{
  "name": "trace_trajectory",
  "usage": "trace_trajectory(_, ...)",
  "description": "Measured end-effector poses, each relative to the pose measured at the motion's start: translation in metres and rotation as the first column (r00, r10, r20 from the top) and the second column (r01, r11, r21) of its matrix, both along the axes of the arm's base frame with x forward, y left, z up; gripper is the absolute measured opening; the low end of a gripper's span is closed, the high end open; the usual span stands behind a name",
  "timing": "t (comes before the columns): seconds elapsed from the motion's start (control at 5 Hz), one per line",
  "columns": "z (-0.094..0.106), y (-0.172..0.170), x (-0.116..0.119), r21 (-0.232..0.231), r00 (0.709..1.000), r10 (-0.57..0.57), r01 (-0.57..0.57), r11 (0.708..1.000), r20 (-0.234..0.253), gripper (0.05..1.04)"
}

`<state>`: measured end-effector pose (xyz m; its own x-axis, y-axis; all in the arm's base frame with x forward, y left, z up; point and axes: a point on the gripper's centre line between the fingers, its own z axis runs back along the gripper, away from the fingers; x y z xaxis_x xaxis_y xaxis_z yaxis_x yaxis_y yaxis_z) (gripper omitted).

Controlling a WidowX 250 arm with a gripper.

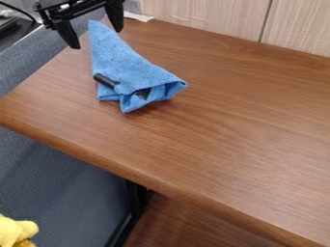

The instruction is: Move the cloth to the middle of the table

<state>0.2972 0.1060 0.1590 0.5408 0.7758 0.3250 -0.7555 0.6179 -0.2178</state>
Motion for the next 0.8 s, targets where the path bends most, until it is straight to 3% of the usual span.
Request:
trace_trajectory(0.2,-0.010,0.000,0.001,-0.014,1.000,0.007,-0.007,1.000,-0.031,0.999)
trace_trajectory(0.4,-0.028,-0.003,0.013,-0.032,0.996,-0.003,0.000,0.999,-0.094,0.999)
trace_trajectory(0.8,-0.050,0.001,0.032,-0.051,0.991,0.009,-0.016,0.999,-0.131,0.999)
